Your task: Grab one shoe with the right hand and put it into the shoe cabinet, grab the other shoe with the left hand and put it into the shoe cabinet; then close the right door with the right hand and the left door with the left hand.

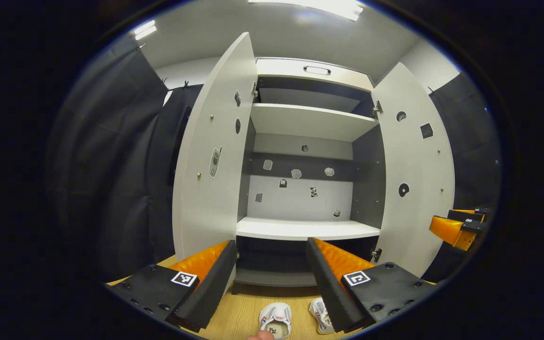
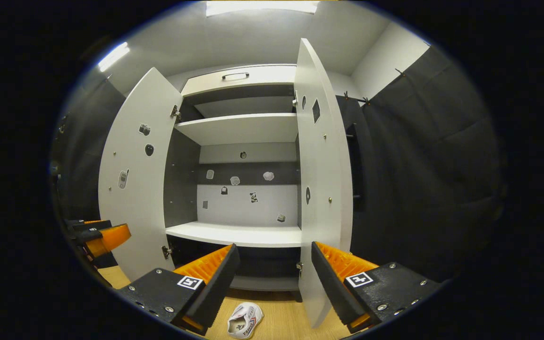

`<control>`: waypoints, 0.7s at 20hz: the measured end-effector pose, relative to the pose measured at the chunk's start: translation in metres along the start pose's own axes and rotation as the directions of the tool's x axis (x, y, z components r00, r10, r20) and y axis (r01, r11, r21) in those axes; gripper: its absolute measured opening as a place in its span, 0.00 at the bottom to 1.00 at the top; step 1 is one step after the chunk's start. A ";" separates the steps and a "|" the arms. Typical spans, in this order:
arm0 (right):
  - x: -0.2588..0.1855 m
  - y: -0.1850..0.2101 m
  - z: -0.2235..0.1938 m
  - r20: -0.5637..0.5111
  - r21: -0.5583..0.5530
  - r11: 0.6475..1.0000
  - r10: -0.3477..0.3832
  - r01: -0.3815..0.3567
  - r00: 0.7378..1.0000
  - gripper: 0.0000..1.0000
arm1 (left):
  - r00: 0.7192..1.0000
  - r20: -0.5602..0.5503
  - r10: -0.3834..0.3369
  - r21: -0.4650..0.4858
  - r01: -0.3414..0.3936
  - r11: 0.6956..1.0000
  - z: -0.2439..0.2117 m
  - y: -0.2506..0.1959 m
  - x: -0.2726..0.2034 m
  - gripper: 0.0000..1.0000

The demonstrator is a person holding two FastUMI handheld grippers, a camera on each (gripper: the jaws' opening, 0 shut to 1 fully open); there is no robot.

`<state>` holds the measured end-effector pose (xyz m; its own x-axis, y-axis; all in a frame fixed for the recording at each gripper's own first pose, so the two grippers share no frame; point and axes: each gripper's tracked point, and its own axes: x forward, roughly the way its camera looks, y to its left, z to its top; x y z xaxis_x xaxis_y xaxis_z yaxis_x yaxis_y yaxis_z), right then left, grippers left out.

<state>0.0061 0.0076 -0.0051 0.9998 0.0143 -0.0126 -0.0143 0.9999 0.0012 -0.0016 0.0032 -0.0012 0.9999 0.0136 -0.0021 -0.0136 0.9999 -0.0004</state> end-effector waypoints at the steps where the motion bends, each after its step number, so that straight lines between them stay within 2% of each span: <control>1: 0.003 0.002 -0.003 -0.007 -0.002 1.000 0.004 -0.004 1.000 0.94 | 1.000 -0.001 0.000 0.001 0.000 1.000 -0.001 0.000 0.000 0.96; 7: 0.027 0.025 -0.041 -0.085 -0.032 0.998 0.054 -0.057 0.995 0.94 | 1.000 -0.003 -0.005 0.008 0.005 1.000 -0.001 -0.002 -0.001 0.96; 8: 0.030 0.029 -0.052 -0.104 -0.042 0.997 0.062 -0.067 0.993 0.98 | 1.000 -0.001 -0.005 0.012 0.005 1.000 -0.001 -0.002 -0.001 0.96; 9: 0.035 0.034 -0.065 -0.125 -0.054 0.996 0.070 -0.077 0.990 0.94 | 1.000 0.001 -0.005 0.013 0.005 1.000 -0.002 -0.002 -0.002 0.96; 12: 0.045 0.046 -0.115 -0.208 -0.096 0.990 0.084 -0.106 0.975 0.94 | 1.000 0.006 -0.005 0.011 0.005 1.000 -0.001 -0.001 -0.003 0.96; 14: 0.050 0.055 -0.157 -0.278 -0.107 0.986 0.096 -0.130 0.956 0.94 | 1.000 0.004 0.002 0.010 -0.002 1.000 -0.002 0.001 -0.003 0.96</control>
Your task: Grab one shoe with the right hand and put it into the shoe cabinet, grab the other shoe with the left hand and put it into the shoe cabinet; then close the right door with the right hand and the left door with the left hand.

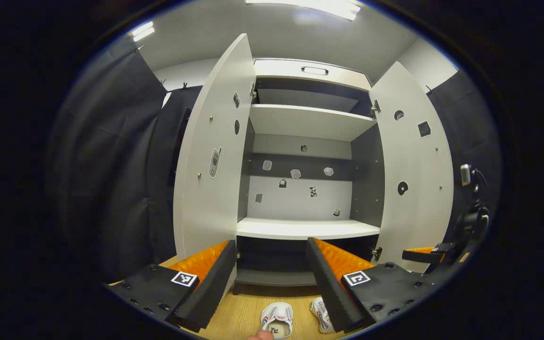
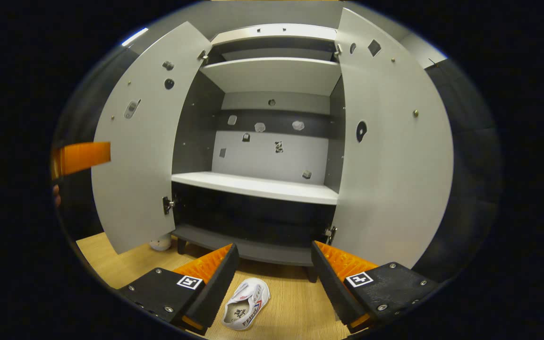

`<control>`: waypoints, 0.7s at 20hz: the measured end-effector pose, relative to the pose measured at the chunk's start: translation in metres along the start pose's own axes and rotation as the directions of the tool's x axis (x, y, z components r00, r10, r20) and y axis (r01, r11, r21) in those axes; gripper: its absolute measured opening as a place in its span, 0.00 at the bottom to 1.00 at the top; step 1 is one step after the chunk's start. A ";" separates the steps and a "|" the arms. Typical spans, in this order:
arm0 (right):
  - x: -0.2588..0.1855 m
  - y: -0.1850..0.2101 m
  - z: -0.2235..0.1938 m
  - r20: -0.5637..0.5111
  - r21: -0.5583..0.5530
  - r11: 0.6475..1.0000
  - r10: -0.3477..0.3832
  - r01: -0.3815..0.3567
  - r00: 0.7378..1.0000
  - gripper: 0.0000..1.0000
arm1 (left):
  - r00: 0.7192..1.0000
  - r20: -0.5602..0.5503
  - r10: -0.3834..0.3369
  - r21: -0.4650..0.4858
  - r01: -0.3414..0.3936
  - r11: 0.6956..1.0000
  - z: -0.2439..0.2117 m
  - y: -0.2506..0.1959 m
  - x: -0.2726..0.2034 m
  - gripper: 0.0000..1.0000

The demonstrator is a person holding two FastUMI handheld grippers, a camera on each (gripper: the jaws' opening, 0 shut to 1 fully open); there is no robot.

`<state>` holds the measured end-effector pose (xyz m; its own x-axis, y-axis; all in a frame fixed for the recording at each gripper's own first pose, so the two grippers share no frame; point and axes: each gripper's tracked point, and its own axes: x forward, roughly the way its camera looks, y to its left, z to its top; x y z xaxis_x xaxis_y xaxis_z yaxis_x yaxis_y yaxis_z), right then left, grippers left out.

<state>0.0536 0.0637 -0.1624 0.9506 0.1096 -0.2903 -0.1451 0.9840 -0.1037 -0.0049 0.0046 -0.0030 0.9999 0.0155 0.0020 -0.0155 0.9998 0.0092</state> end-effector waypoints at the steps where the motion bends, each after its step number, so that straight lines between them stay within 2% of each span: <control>1: 0.006 0.006 -0.020 -0.041 -0.001 1.000 0.010 -0.010 0.999 0.94 | 1.000 -0.001 0.003 -0.001 -0.003 1.000 -0.001 0.001 0.000 0.96; 4: 0.023 0.016 -0.077 -0.156 0.031 0.999 0.022 -0.017 0.988 0.95 | 1.000 0.001 0.011 -0.003 -0.011 1.000 0.000 0.006 -0.001 0.96; 7: 0.032 0.019 -0.132 -0.272 0.014 1.000 0.009 -0.006 0.962 0.95 | 1.000 0.000 0.025 0.007 -0.025 1.000 -0.002 0.011 -0.002 0.96; 11: 0.041 0.021 -0.184 -0.377 -0.029 1.000 -0.002 -0.010 0.926 0.95 | 0.999 -0.012 0.038 0.012 -0.038 0.999 -0.007 0.017 -0.004 0.96; 14: 0.053 0.011 -0.210 -0.430 -0.075 0.997 -0.050 0.020 0.901 0.95 | 0.999 -0.020 0.040 0.000 -0.040 0.999 -0.009 0.019 -0.004 0.96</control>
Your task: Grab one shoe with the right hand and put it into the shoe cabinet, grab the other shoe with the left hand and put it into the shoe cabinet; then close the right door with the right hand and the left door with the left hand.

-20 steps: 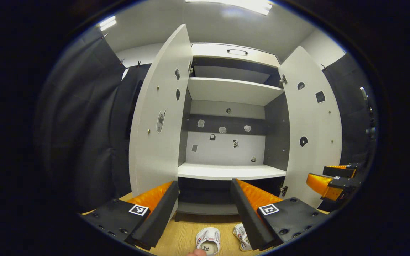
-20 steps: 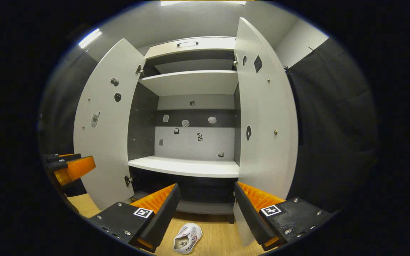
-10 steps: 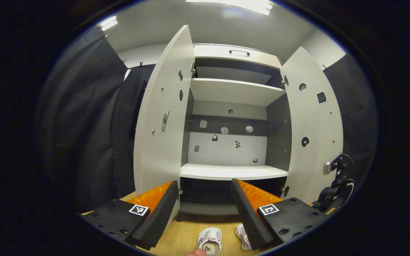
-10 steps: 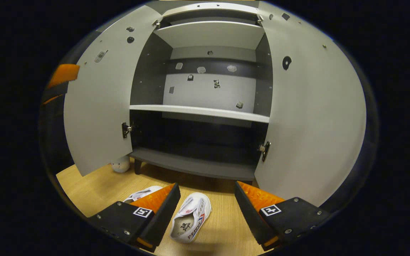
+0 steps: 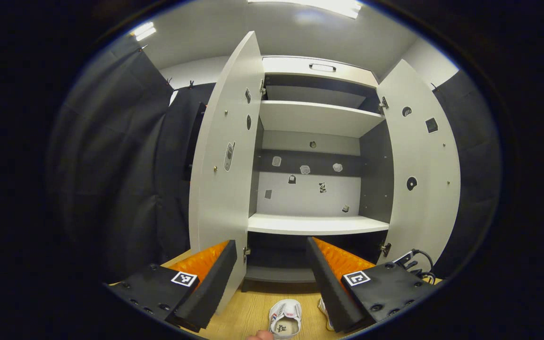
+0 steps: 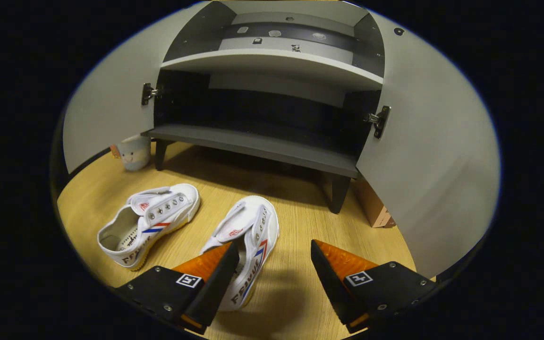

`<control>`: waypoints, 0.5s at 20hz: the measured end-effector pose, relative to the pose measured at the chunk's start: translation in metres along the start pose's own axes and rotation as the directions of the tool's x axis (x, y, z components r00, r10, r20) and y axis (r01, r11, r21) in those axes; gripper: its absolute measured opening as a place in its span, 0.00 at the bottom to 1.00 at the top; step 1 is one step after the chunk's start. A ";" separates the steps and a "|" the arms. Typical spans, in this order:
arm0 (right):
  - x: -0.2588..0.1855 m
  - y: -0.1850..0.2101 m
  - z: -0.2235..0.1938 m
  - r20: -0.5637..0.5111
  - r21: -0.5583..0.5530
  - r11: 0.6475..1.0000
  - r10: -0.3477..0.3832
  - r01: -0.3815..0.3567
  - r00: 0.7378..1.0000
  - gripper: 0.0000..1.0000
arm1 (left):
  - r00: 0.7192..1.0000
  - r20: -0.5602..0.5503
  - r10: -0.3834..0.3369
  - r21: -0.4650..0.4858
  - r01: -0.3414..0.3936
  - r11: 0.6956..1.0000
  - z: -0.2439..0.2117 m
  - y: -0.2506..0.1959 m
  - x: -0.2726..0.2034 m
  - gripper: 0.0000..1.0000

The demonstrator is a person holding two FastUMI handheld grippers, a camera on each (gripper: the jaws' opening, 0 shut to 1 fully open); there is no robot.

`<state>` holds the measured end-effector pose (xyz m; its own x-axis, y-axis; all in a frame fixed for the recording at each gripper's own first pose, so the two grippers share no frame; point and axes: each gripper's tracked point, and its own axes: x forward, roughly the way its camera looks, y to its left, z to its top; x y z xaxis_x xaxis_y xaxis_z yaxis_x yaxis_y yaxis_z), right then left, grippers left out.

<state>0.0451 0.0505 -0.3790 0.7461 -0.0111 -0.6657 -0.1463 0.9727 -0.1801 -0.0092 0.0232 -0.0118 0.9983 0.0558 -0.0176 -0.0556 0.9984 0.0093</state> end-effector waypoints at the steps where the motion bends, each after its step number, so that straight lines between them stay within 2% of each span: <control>1: 0.008 -0.003 -0.005 -0.021 -0.004 1.000 -0.009 0.009 1.000 0.95 | 1.000 -0.001 0.002 0.001 -0.002 1.000 0.000 0.001 0.001 0.96; 5: 0.038 -0.003 -0.006 -0.031 0.016 1.000 0.001 -0.001 1.000 0.94 | 1.000 -0.010 0.008 0.009 -0.008 1.000 -0.002 0.002 0.001 0.96; 7: 0.050 0.001 -0.006 -0.030 0.014 1.000 0.016 -0.015 0.999 0.90 | 1.000 -0.017 0.009 0.011 -0.009 1.000 -0.003 0.002 0.000 0.96; 9: 0.060 0.006 -0.006 -0.027 0.021 0.999 0.027 -0.027 0.999 0.85 | 1.000 -0.021 0.012 0.015 -0.011 1.000 -0.004 0.001 -0.001 0.96; 10: 0.062 0.011 -0.007 -0.030 0.030 0.999 0.046 -0.045 0.998 0.77 | 1.000 -0.023 0.012 0.018 -0.012 1.000 -0.004 0.001 -0.002 0.96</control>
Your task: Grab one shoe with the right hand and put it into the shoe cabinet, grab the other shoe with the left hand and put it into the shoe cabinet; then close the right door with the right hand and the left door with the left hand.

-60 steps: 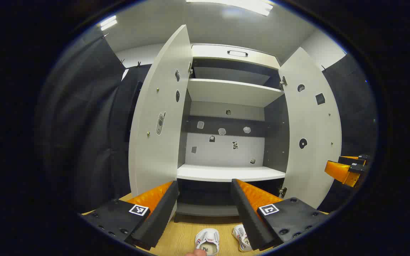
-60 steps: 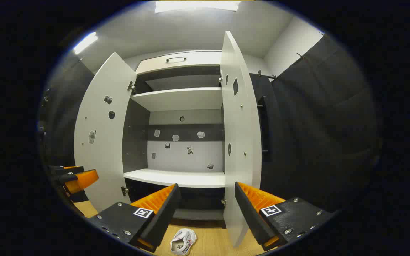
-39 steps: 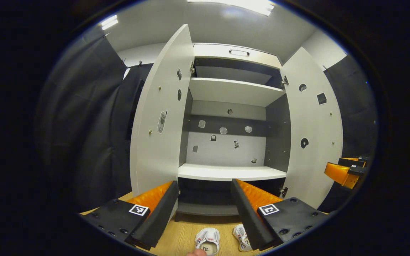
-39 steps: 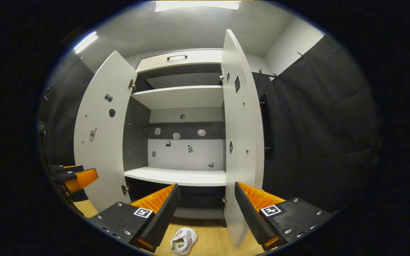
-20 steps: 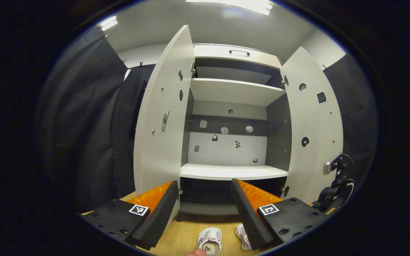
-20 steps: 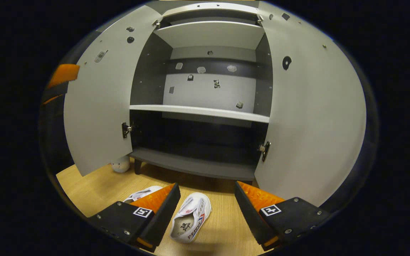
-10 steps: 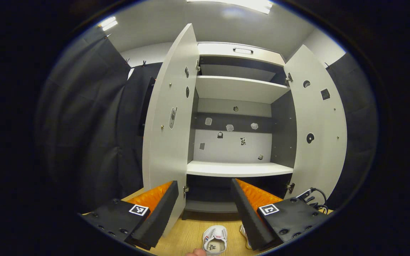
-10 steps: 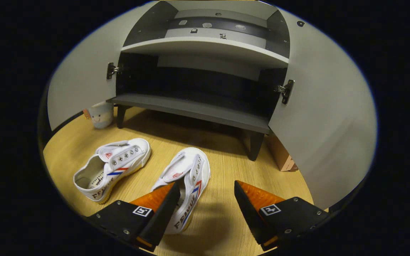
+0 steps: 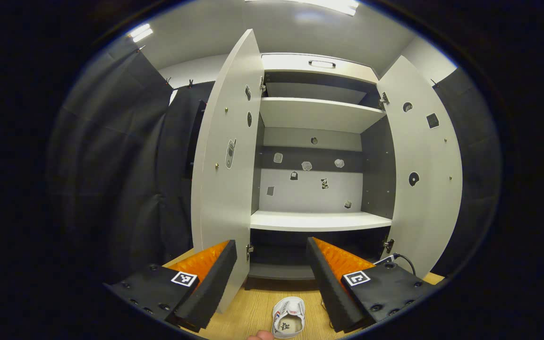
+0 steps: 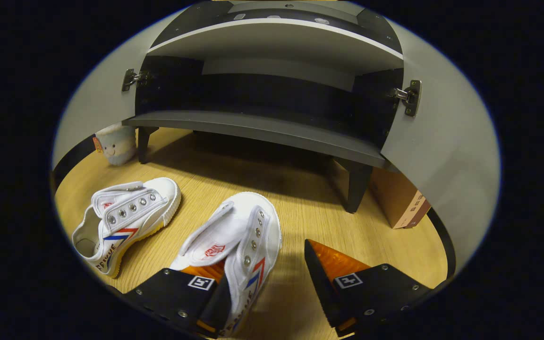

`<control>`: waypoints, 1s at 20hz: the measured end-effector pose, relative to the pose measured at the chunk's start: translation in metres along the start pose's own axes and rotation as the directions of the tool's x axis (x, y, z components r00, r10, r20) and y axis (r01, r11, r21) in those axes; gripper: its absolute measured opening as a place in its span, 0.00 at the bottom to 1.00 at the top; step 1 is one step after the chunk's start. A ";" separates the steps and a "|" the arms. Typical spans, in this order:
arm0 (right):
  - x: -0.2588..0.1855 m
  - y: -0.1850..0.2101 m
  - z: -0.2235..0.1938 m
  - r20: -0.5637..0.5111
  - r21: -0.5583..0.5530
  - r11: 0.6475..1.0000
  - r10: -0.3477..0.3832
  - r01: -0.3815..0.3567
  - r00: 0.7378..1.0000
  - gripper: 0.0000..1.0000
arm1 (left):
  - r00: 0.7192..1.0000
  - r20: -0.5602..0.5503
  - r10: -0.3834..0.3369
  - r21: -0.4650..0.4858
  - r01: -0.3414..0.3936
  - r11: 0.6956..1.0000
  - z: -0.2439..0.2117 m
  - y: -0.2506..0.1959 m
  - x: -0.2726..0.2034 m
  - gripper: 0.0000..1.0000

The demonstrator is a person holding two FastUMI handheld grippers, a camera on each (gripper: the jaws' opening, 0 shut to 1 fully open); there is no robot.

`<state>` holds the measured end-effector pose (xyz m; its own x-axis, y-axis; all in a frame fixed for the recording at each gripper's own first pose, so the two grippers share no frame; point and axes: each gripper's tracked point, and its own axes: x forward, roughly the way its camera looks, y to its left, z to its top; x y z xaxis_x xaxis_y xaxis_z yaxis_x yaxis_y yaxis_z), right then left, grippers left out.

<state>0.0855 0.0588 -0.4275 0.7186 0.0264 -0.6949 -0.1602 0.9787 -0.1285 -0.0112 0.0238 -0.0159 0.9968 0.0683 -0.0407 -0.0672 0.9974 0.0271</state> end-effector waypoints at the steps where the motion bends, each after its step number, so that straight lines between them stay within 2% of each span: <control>1: 0.001 0.005 -0.004 -0.015 0.008 1.000 0.016 -0.016 1.000 0.72 | 1.000 -0.004 0.000 0.002 0.000 1.000 -0.001 0.000 -0.001 0.96; 2: 0.003 0.009 -0.005 -0.014 0.024 0.999 0.039 -0.039 0.999 0.60 | 1.000 -0.007 0.000 0.005 0.000 1.000 -0.002 -0.001 -0.001 0.96; 3: 0.005 0.007 -0.004 0.001 0.026 0.999 0.024 -0.024 1.000 0.53 | 1.000 -0.010 0.000 0.008 0.000 1.000 -0.002 -0.002 -0.001 0.96; 4: 0.006 0.001 -0.004 -0.002 0.022 1.000 0.009 -0.009 1.000 0.40 | 1.000 -0.013 -0.001 0.010 0.001 1.000 -0.003 -0.003 -0.002 0.96; 6: 0.008 -0.009 -0.006 -0.003 0.006 1.000 -0.024 0.024 1.000 0.22 | 1.000 -0.015 -0.006 0.011 0.007 1.000 -0.004 -0.005 -0.002 0.96; 7: 0.008 -0.009 -0.006 0.003 0.007 1.000 -0.016 0.016 1.000 0.13 | 1.000 -0.015 -0.009 0.011 0.009 1.000 -0.004 -0.007 -0.003 0.96; 8: 0.009 -0.009 -0.005 0.005 0.008 1.000 -0.008 0.008 1.000 0.08 | 1.000 -0.014 -0.012 0.012 0.012 1.000 -0.004 -0.009 -0.003 0.96; 13: -0.003 -0.015 0.007 0.042 0.043 0.999 -0.024 0.022 0.999 0.01 | 1.000 -0.009 -0.024 0.004 0.024 1.000 -0.005 -0.015 -0.001 0.96; 20: -0.086 -0.030 0.076 0.185 0.134 0.991 -0.043 0.018 0.982 0.01 | 0.999 -0.013 -0.053 -0.013 0.053 0.999 -0.012 -0.023 0.002 0.96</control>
<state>0.0802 0.0428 -0.3102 0.8378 0.0216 -0.5455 -0.0547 0.9975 -0.0446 -0.0082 0.0009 -0.0282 0.9984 0.0156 -0.0549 -0.0150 0.9998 0.0122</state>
